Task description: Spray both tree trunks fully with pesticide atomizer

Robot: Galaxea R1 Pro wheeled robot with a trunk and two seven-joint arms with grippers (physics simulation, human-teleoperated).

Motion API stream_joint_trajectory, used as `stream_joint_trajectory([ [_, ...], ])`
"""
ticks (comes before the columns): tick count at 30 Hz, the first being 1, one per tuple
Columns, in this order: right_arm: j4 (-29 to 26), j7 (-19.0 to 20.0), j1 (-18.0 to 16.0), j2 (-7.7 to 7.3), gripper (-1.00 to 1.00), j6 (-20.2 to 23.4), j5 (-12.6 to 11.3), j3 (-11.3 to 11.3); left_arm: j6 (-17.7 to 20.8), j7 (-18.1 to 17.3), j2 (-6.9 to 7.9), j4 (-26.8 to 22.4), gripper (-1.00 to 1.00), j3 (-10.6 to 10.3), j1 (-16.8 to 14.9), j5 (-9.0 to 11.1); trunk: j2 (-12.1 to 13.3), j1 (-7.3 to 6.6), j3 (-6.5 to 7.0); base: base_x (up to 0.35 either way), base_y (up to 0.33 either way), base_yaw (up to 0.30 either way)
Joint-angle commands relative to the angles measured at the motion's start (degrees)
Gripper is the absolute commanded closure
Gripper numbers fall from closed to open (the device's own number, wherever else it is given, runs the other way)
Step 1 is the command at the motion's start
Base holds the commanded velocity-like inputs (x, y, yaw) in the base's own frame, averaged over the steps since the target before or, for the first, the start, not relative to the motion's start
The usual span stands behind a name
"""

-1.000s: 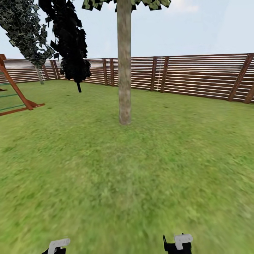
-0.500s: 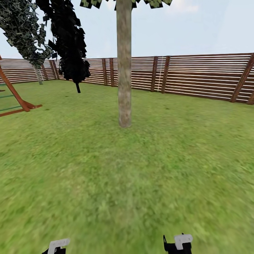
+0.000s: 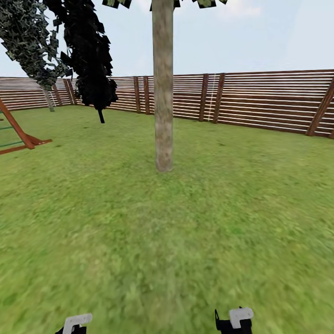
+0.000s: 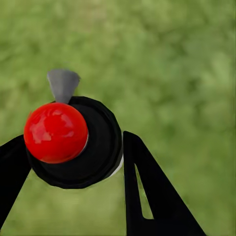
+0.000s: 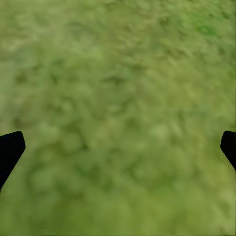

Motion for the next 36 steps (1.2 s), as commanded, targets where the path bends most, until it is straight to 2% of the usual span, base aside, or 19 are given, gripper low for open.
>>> stream_joint_trajectory([
  [1,0.06,-0.60,-0.04,0.01,-1.00,-0.01,0.46,0.23,-0.25,-0.06,-0.02,0.06,1.00,0.47,-0.05,-0.60,-0.02,0.03,-0.05,0.339,0.000,0.000],
  [36,0.06,-0.60,-0.04,0.01,-1.00,-0.01,0.46,0.23,-0.22,-0.09,-0.02,0.06,1.00,0.49,-0.05,-0.60,-0.02,0.03,-0.05,0.339,0.000,0.000],
])
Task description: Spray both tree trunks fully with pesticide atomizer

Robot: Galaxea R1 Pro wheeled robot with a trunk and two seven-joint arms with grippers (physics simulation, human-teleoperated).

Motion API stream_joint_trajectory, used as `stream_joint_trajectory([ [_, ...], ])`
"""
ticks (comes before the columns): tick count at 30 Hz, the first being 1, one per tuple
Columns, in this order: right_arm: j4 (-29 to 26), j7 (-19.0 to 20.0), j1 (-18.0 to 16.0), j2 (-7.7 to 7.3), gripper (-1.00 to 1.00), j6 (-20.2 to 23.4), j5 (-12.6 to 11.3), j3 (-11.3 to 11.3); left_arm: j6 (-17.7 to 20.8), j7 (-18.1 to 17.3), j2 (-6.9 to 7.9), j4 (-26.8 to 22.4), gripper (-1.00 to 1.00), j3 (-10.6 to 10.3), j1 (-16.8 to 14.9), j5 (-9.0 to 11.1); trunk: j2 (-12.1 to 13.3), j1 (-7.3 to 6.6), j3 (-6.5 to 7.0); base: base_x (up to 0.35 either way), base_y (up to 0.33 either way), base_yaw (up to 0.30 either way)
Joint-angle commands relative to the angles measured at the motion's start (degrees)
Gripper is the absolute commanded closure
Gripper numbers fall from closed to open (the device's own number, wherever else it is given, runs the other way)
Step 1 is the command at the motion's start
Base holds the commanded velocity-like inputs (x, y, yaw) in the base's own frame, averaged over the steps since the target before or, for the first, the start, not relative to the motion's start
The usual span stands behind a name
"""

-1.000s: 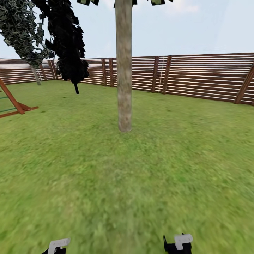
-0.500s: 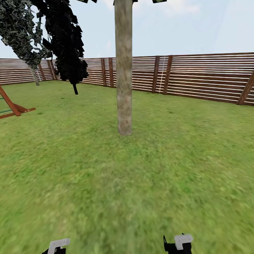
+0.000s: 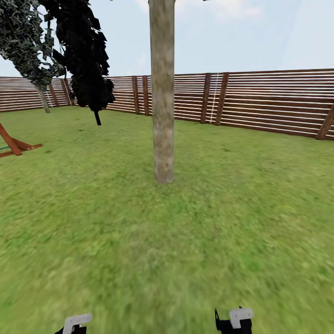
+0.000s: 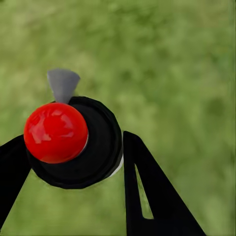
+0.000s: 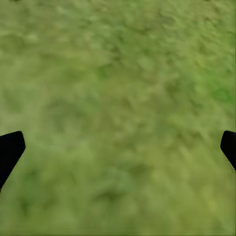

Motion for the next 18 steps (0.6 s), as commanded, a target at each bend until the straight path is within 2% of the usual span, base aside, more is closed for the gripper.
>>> stream_joint_trajectory([
  [1,0.04,-0.60,-0.04,0.01,-1.00,-0.01,0.46,0.23,-0.24,-0.06,-0.02,0.06,1.00,0.48,-0.05,-0.60,-0.02,0.03,-0.05,0.339,0.000,0.000],
  [18,0.02,-0.60,-0.04,0.01,-1.00,-0.01,0.45,0.23,-0.30,-0.06,-0.02,0.06,1.00,0.49,-0.05,-0.60,-0.02,0.03,-0.05,0.339,0.000,0.000],
])
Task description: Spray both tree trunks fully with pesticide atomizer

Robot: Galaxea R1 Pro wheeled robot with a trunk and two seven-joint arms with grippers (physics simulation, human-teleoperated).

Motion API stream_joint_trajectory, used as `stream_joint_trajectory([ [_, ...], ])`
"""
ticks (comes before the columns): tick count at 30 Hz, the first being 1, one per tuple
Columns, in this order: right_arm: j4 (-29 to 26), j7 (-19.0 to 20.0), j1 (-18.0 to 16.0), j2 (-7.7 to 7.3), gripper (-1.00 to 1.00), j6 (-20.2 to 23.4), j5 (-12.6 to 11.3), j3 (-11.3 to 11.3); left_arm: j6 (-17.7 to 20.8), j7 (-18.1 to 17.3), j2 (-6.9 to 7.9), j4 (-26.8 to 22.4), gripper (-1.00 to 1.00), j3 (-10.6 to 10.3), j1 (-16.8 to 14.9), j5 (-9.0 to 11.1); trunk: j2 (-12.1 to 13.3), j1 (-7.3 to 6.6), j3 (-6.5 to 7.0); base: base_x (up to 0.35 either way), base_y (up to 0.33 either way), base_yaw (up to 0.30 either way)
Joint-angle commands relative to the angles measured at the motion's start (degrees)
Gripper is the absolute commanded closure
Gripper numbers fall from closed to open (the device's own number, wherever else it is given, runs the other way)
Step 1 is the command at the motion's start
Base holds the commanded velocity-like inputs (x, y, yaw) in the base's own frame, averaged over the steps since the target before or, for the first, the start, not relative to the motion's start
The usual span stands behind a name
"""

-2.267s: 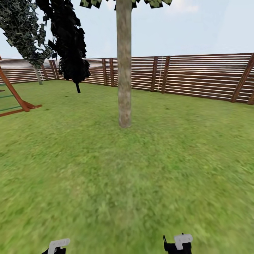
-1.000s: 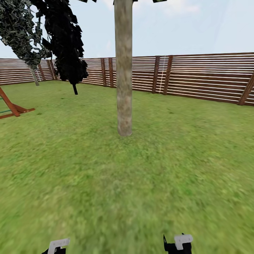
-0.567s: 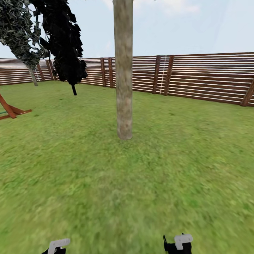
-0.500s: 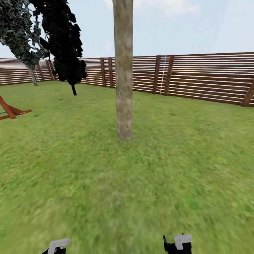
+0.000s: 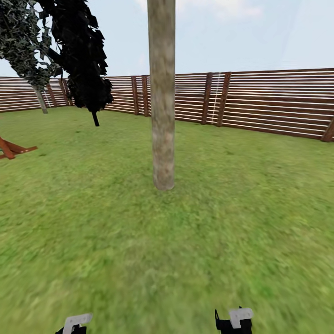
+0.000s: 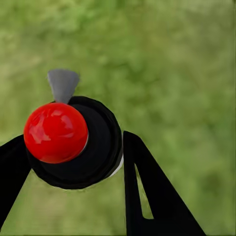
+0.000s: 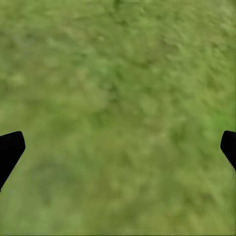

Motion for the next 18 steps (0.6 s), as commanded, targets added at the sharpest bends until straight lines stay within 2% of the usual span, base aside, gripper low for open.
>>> stream_joint_trajectory([
  [1,0.06,-0.60,-0.04,0.01,-1.00,-0.01,0.47,0.22,-0.25,-0.05,-0.02,0.06,1.00,0.46,-0.05,-0.60,-0.02,0.03,-0.05,0.339,0.000,0.000],
  [18,0.06,-0.60,-0.04,0.01,-1.00,-0.01,0.47,0.22,-0.19,-0.05,-0.02,0.06,1.00,0.45,-0.05,-0.60,-0.02,0.03,-0.05,0.339,0.000,0.000],
])
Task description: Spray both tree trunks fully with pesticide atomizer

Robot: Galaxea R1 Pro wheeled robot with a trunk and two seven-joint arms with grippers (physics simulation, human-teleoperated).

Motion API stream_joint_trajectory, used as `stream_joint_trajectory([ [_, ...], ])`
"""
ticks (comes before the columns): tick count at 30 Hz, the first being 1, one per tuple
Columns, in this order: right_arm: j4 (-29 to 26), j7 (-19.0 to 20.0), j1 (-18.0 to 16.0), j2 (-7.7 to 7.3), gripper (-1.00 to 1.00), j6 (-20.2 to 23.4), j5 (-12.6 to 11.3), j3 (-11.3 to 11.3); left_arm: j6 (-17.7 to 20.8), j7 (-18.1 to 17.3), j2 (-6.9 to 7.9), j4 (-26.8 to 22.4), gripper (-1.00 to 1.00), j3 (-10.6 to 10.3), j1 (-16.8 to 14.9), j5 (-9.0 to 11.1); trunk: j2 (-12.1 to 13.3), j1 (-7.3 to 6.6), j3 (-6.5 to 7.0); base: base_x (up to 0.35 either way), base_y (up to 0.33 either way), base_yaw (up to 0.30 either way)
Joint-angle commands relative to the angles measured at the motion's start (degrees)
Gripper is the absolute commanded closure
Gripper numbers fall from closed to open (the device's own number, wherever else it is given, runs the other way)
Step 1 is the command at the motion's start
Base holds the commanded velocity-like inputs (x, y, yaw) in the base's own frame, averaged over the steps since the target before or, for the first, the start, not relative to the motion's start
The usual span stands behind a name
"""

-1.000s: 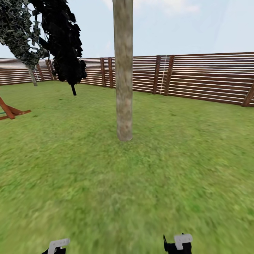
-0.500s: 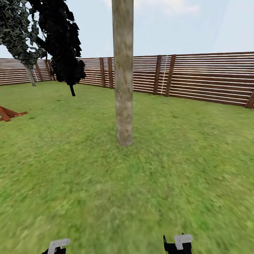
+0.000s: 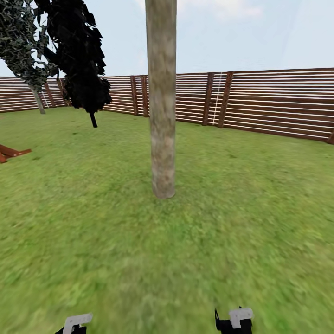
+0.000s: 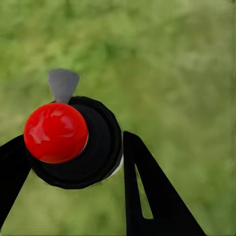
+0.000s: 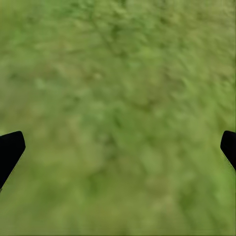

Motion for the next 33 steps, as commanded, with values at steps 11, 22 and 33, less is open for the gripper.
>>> stream_joint_trajectory([
  [11,0.12,-0.60,-0.04,0.01,-1.00,-0.01,0.46,0.22,-0.23,-0.05,-0.03,0.06,1.00,0.46,-0.05,-0.60,-0.02,0.03,-0.05,0.339,0.000,0.000],
  [22,0.08,-0.60,-0.04,0.01,-1.00,0.00,0.46,0.22,-0.25,-0.06,-0.02,0.06,1.00,0.47,-0.05,-0.60,-0.02,0.03,-0.05,0.339,0.000,0.000],
  [33,0.07,-0.60,-0.04,0.01,-1.00,-0.01,0.46,0.22,-0.23,-0.06,-0.02,0.06,1.00,0.46,-0.05,-0.60,-0.02,0.03,-0.05,0.326,-0.067,0.000],
])
